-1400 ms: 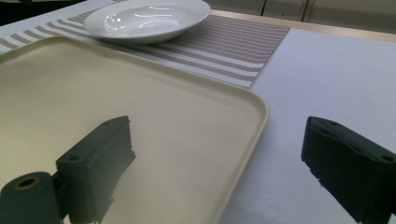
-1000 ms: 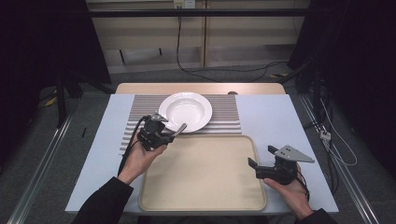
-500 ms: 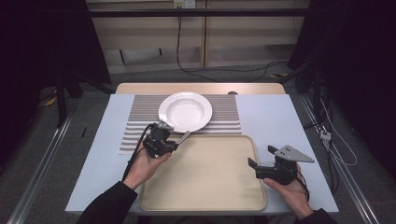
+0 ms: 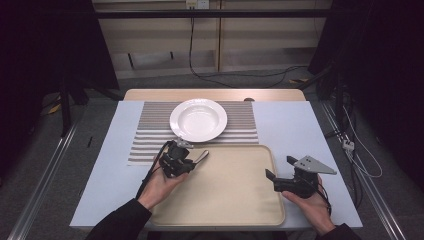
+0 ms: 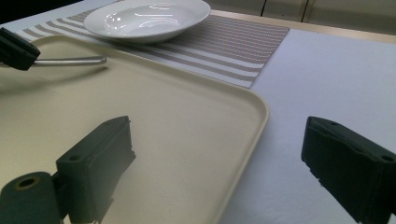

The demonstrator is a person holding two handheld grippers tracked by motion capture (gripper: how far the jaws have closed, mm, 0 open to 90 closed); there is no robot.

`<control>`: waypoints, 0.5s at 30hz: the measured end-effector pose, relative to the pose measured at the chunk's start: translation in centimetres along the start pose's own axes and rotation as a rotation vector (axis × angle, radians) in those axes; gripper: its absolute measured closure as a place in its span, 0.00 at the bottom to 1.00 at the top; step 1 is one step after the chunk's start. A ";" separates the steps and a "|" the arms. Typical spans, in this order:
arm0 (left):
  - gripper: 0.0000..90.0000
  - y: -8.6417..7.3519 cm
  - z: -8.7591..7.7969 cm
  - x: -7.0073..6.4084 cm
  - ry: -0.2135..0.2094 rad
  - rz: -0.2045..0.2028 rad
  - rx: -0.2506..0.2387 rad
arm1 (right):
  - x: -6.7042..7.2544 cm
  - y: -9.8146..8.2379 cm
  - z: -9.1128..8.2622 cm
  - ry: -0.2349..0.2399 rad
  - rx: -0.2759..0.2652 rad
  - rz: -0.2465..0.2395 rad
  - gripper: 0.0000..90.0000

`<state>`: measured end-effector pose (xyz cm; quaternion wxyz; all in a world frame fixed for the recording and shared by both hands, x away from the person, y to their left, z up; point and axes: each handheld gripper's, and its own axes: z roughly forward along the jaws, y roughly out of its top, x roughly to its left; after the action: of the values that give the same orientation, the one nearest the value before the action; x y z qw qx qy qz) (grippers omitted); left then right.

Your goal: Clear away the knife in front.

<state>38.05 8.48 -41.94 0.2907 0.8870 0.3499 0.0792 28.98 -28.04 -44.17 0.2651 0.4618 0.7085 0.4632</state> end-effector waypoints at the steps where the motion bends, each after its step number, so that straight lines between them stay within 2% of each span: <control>1: 0.89 -0.1 0.1 -0.1 -0.005 -0.003 0.008 | 0.0 0.0 0.0 0.000 0.000 0.000 0.10; 9: 0.89 -0.6 1.1 -0.7 -0.003 0.009 0.052 | 0.0 0.0 0.0 0.000 0.000 0.000 0.10; 15: 0.89 -0.7 1.1 -0.5 -0.013 0.000 0.054 | 0.0 0.0 0.0 0.001 0.000 0.001 0.10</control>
<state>37.68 8.05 -43.23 0.2690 0.8950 0.3501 0.0640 28.98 -28.05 -44.17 0.2647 0.4620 0.7083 0.4635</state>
